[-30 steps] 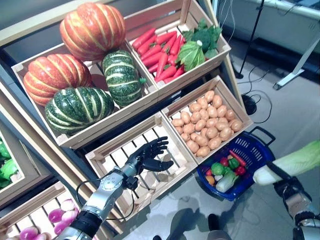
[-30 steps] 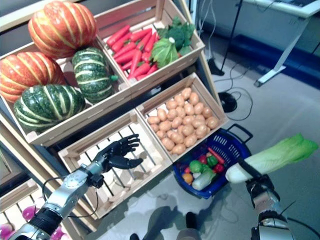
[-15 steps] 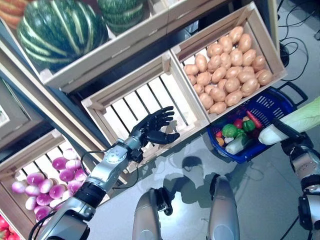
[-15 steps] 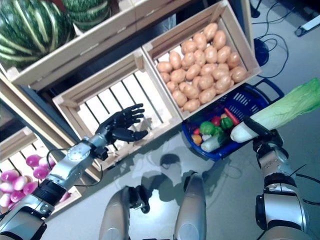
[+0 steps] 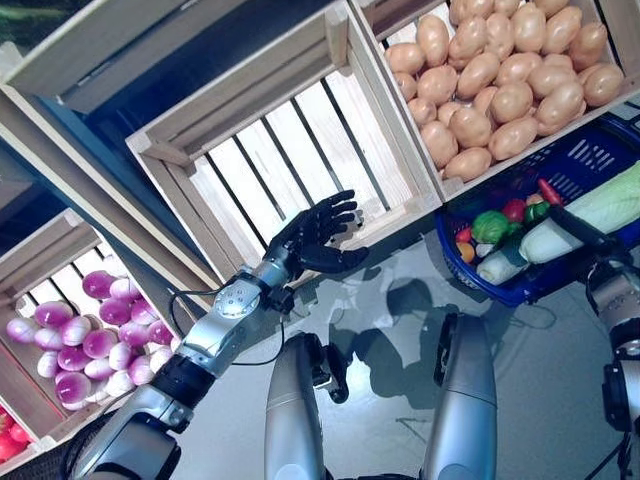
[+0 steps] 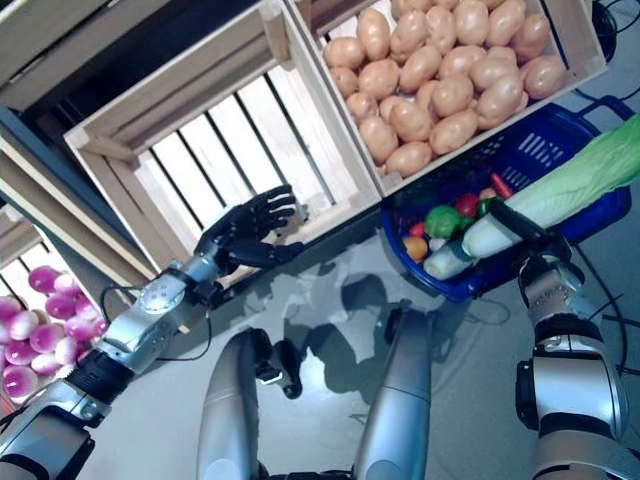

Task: Put vegetables into the basket

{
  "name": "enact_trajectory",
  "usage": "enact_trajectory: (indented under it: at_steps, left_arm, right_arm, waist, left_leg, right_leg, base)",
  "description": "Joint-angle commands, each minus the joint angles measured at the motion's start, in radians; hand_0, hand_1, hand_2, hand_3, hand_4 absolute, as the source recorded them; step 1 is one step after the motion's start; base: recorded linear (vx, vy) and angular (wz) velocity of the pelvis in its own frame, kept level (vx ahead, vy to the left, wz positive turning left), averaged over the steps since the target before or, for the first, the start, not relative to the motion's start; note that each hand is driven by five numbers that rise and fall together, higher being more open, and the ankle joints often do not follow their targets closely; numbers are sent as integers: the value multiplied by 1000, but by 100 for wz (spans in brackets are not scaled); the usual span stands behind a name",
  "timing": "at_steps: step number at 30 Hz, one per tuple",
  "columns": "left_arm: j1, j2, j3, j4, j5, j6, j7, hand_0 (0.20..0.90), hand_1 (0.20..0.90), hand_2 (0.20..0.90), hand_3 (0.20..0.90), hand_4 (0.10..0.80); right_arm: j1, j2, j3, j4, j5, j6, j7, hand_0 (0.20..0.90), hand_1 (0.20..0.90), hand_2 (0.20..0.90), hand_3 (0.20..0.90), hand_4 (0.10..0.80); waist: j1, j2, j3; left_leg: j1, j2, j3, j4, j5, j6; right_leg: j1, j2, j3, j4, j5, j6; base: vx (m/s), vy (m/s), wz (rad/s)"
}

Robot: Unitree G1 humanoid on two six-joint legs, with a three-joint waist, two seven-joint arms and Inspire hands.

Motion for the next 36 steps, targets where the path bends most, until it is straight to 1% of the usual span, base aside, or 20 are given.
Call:
enact_trajectory:
  at_steps: [1, 4, 10, 17, 18, 20, 24, 25, 26, 27, 29, 31, 34, 36]
  left_arm:
    - [-105, 34, 58, -112, -57, -114, -1, 900, 900, 900, 900, 800]
    - [-116, 43, 58, -94, -66, -108, -15, 900, 900, 900, 900, 800]
    - [-126, 59, 62, -90, -73, -105, -25, 900, 900, 900, 900, 800]
    - [-130, 67, 68, -90, -66, -86, -31, 900, 900, 900, 900, 800]
    - [-128, 69, 69, -88, -68, -84, -38, 900, 900, 900, 900, 800]
    - [-122, 71, 65, -86, -69, -79, -47, 900, 900, 900, 900, 800]
    - [-110, 67, 58, -93, -60, -74, -47, 900, 900, 900, 900, 800]
    - [-104, 64, 57, -100, -58, -70, -44, 900, 900, 900, 900, 800]
    - [-102, 64, 54, -102, -56, -71, -43, 900, 900, 900, 900, 800]
    - [-101, 56, 50, -100, -45, -74, -40, 900, 900, 900, 900, 800]
    - [-94, 48, 47, -100, -29, -72, -35, 900, 900, 900, 900, 800]
    - [-90, 33, 44, -90, -15, -50, -25, 900, 900, 900, 900, 800]
    - [-58, 13, 39, -44, 19, -34, -8, 900, 900, 900, 900, 800]
    - [-36, -5, 36, -3, 25, -29, -9, 900, 900, 900, 900, 800]
  right_arm:
    - [-98, -79, 29, 9, 75, -22, 93, 900, 900, 900, 900, 800]
    - [-99, -83, 29, 19, 79, 0, 109, 900, 900, 900, 900, 800]
    - [-97, -83, 18, 28, 90, 24, 87, 900, 900, 900, 900, 800]
    - [-52, -59, -5, 46, 82, 44, 71, 900, 900, 900, 900, 800]
    - [-45, -55, -8, 49, 82, 51, 69, 900, 900, 900, 900, 800]
    - [-26, -45, -16, 56, 81, 69, 56, 900, 900, 900, 900, 800]
    - [15, -20, -25, 66, 81, 78, 21, 900, 900, 900, 900, 800]
    - [39, -5, -27, 74, 81, 79, 19, 900, 900, 900, 900, 800]
    - [48, -1, -30, 75, 78, 77, 19, 900, 900, 900, 900, 800]
    - [63, 12, -29, 81, 76, 74, 18, 900, 900, 900, 900, 800]
    - [88, 25, -32, 83, 84, 66, 16, 900, 900, 900, 900, 800]
    - [118, 45, -33, 87, 79, 58, 12, 900, 900, 900, 900, 800]
    - [182, 79, -42, 79, 76, 32, 13, 900, 900, 900, 900, 800]
    - [217, 104, -45, 64, 73, 15, 22, 900, 900, 900, 900, 800]
  waist:
    - [5, -13, -23]
    - [10, -22, -25]
    - [19, -41, -30]
    - [33, -69, -53]
    - [34, -74, -57]
    - [38, -83, -68]
    - [44, -98, -85]
    - [47, -106, -98]
    - [49, -108, -100]
    - [50, -112, -112]
    - [53, -118, -126]
    - [54, -124, -149]
    - [56, -136, -193]
    - [58, -145, -221]
  left_leg:
    - [32, -32, 47, 62, -62, 28]
    - [19, -33, 36, 71, -63, 27]
    - [21, -30, 19, 55, -45, 18]
    - [75, -13, 5, -37, 9, 3]
    - [78, -8, 10, -72, 48, 9]
    - [102, -1, 9, -118, 69, 5]
    - [151, 13, 15, -210, 111, 4]
    - [179, 18, 19, -263, 133, 4]
    - [193, 19, 22, -280, 142, 4]
    - [222, 25, 26, -332, 168, 2]
    - [265, 31, 35, -393, 201, 0]
    - [310, 40, 43, -460, 229, -2]
    - [390, 52, 58, -559, 272, -8]
    - [440, 51, 76, -625, 293, -14]
  right_leg:
    - [86, 41, -38, 46, -36, -85]
    - [74, 44, -43, 53, -36, -79]
    - [84, 53, -50, 25, -15, -65]
    - [149, 64, -60, -81, 27, -45]
    - [156, 63, -66, -116, 61, -52]
    - [183, 65, -69, -158, 78, -48]
    - [236, 70, -75, -240, 115, -43]
    - [265, 74, -79, -287, 132, -42]
    - [279, 75, -82, -303, 140, -42]
    - [305, 78, -86, -340, 154, -41]
    - [350, 89, -95, -396, 173, -42]
    - [401, 100, -107, -461, 193, -44]
    - [503, 128, -127, -587, 229, -48]
    - [558, 146, -137, -663, 253, -47]
  base:
    - [-69, -50, 5]
    - [-36, -43, 5]
    - [-14, -27, -2]
    - [-4, -39, 1]
    - [-38, -26, 0]
    - [27, -13, 1]
    - [42, -16, 0]
    - [57, -12, -2]
    - [65, 8, -1]
    - [56, 25, -2]
    - [57, 31, -8]
    - [87, 29, -9]
    - [146, 13, -9]
    - [134, 8, -11]
